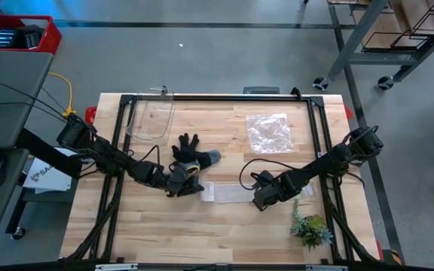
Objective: Roll bandage
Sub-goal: Roll the white-brown bandage
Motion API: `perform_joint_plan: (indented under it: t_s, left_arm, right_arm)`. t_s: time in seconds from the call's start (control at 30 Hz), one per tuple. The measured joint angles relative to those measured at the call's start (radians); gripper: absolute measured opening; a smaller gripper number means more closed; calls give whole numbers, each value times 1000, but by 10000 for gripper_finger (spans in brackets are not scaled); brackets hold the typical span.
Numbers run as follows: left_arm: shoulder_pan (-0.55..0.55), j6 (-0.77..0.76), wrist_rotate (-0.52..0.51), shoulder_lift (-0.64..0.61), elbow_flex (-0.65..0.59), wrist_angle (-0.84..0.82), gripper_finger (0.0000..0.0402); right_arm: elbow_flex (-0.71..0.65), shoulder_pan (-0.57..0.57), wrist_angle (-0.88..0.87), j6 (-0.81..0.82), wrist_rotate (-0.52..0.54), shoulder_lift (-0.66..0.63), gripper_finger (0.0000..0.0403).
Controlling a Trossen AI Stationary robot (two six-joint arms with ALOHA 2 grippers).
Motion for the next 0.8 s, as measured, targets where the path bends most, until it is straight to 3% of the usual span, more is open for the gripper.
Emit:
perform_joint_plan:
  t_s: [0.4, 0.8]
  left_arm:
    - [12, 74, 47, 144, 119, -21, 243]
    - [31, 89, 5, 154, 160, 40, 243]
  right_arm:
    - [-1, 0, 7, 0, 0, 0, 0]
    - [-2, 0, 15, 0, 0, 0, 0]
